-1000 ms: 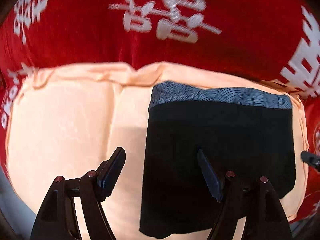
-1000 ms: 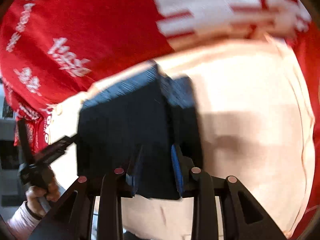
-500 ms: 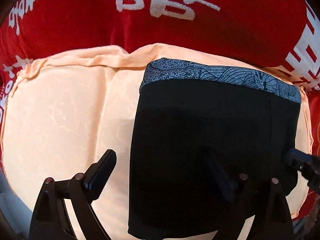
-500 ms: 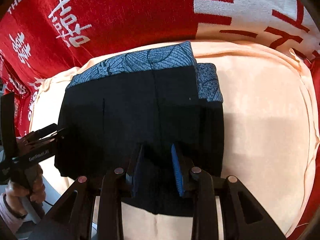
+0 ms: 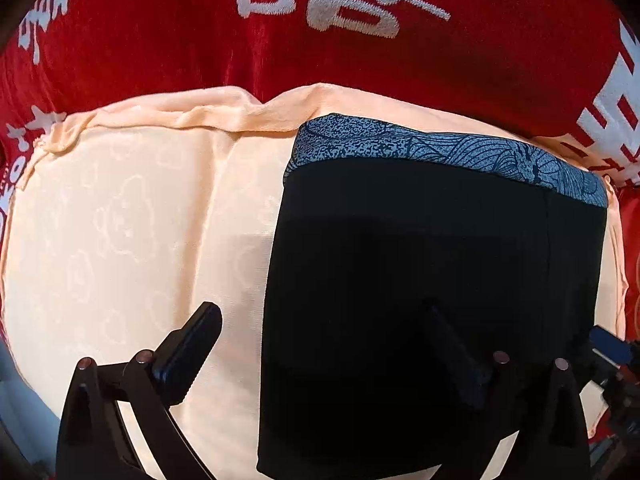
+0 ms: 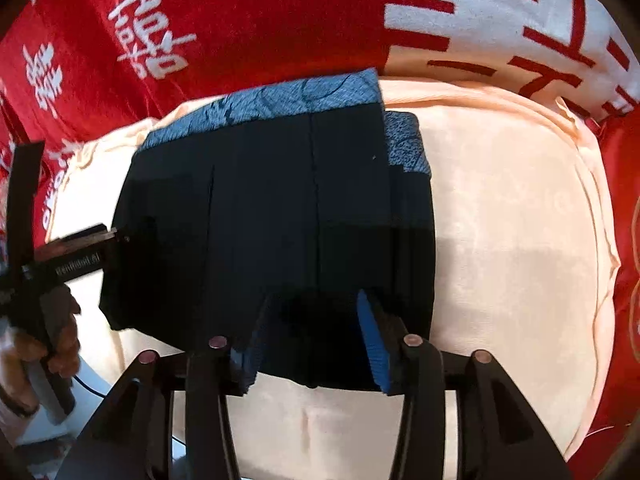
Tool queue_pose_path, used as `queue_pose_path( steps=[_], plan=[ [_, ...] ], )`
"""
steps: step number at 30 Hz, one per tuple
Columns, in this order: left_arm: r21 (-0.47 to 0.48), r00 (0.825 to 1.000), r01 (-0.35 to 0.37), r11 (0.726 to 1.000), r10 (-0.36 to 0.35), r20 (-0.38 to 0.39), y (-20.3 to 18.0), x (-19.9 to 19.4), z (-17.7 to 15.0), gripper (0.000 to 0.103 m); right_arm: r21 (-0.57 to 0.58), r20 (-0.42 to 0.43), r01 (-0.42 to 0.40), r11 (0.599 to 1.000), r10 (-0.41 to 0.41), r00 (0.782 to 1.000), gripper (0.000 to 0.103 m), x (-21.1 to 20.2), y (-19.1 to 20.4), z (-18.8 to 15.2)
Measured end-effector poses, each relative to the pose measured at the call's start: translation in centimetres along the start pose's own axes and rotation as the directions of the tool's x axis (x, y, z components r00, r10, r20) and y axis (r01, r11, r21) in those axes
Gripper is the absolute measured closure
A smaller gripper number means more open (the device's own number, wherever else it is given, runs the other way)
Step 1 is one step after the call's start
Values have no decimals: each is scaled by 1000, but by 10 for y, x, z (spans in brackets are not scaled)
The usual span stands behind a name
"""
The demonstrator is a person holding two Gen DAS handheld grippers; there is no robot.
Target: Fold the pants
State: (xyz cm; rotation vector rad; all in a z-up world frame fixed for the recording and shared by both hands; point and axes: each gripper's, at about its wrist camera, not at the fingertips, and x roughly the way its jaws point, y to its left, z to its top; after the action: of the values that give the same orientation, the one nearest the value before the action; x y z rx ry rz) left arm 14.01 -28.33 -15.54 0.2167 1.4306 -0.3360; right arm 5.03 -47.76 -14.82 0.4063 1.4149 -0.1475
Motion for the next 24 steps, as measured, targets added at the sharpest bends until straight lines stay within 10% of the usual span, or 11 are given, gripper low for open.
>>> queue_pose_path(
  steps=[8,24],
  plan=[
    [15,1000,-17,1000,17,5,-4,-1,0,1,-62,9,12,998,-12,1000,34,8,11,1],
    [20,999,-50,999,50,12,-20,-1,2,1,-54,27,-37,998,39,999,32,1,8,-3]
  ],
)
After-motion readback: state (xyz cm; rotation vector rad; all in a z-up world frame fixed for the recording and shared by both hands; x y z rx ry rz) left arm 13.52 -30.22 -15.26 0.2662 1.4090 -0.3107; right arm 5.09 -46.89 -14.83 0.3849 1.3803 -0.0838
